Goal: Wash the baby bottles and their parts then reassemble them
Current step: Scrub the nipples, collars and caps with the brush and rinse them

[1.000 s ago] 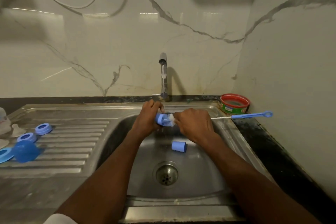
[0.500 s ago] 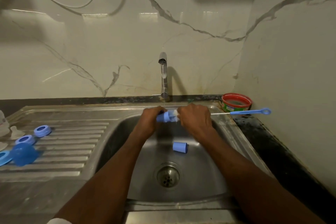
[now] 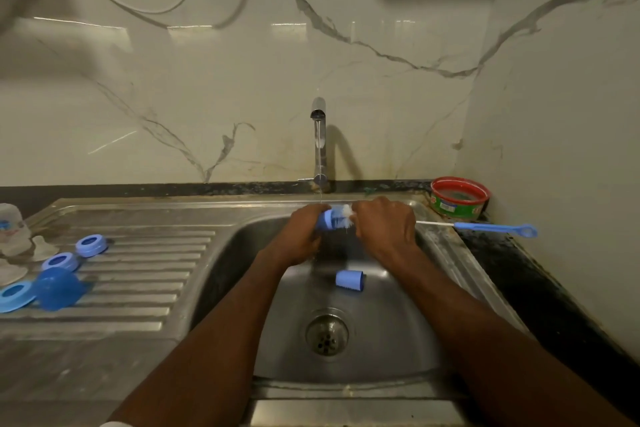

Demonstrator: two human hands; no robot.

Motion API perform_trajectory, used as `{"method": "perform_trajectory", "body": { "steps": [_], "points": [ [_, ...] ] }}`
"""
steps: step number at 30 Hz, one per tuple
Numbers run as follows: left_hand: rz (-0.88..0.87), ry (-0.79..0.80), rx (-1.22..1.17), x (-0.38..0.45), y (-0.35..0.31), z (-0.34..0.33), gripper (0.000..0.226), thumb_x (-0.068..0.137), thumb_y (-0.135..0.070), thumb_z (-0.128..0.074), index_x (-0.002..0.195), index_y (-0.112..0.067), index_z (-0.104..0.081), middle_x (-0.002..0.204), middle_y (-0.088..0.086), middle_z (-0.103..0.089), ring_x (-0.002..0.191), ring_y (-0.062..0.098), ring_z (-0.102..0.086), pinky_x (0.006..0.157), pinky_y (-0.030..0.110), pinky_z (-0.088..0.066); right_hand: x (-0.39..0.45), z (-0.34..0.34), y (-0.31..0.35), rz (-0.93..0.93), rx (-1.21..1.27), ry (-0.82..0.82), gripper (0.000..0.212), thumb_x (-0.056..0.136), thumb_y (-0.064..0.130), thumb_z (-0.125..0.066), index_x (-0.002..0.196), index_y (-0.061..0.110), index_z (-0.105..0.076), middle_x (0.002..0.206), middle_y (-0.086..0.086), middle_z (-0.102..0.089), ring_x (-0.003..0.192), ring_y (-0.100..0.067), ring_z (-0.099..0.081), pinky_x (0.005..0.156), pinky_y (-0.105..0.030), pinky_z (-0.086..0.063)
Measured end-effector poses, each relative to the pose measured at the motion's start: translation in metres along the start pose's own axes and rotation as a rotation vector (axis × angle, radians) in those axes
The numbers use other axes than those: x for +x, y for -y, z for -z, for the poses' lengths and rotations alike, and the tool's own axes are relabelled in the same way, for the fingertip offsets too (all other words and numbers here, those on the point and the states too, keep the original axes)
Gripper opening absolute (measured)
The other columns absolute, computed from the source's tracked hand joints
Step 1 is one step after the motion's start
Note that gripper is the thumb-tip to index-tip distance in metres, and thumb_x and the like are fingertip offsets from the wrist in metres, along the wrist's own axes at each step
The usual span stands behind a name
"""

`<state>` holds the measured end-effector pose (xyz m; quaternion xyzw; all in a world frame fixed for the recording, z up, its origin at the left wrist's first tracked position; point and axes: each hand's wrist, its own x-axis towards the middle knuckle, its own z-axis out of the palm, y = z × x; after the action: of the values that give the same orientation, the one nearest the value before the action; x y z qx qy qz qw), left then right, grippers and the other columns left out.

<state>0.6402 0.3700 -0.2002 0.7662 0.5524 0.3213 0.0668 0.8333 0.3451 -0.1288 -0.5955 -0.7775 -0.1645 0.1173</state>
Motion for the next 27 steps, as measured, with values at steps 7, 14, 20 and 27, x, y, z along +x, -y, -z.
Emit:
{"method": "perform_trajectory", "body": {
  "steps": [7,14,20,27],
  "points": [
    [0.037,-0.245,0.17,0.003,0.011,0.011,0.062,0.068,-0.041,-0.089,0.117,-0.024,-0.055,0.111,-0.006,-0.05,0.098,0.011,-0.048,0.083,0.029,-0.046,-0.006,0.002,0.002,0.214,0.048,-0.103,0.028,0.1,0.049,-0.05,0.116,0.032,-0.065,0.098,0.001,-0.068,0.086,-0.02,-0.063,0.067,-0.03,-0.04],
    [0.02,0.063,-0.004,0.0,0.005,-0.007,0.05,0.089,-0.022,-0.071,0.135,-0.02,-0.051,0.135,0.004,-0.054,0.121,0.016,-0.052,0.109,0.041,-0.044,-0.005,0.0,0.005,0.055,0.025,-0.043,0.026,0.096,0.041,-0.06,0.119,0.03,-0.064,0.107,0.0,-0.067,0.092,-0.021,-0.064,0.069,-0.032,-0.04],
    [-0.068,-0.118,0.039,0.002,0.009,0.007,0.039,0.083,-0.021,-0.079,0.118,-0.022,-0.061,0.114,-0.003,-0.067,0.102,0.01,-0.062,0.092,0.038,-0.055,-0.007,-0.003,-0.002,0.05,0.068,-0.068,0.03,0.094,0.048,-0.06,0.118,0.031,-0.066,0.103,0.001,-0.068,0.089,-0.02,-0.064,0.068,-0.031,-0.038],
    [0.011,-0.13,0.054,0.001,0.004,0.001,0.063,0.071,-0.034,-0.088,0.122,-0.02,-0.055,0.122,0.0,-0.047,0.106,0.012,-0.045,0.087,0.026,-0.041,-0.016,-0.004,-0.008,0.144,0.149,-0.059,0.035,0.097,0.054,-0.052,0.125,0.035,-0.061,0.101,0.003,-0.068,0.087,-0.018,-0.062,0.076,-0.033,-0.05]
  ]
}}
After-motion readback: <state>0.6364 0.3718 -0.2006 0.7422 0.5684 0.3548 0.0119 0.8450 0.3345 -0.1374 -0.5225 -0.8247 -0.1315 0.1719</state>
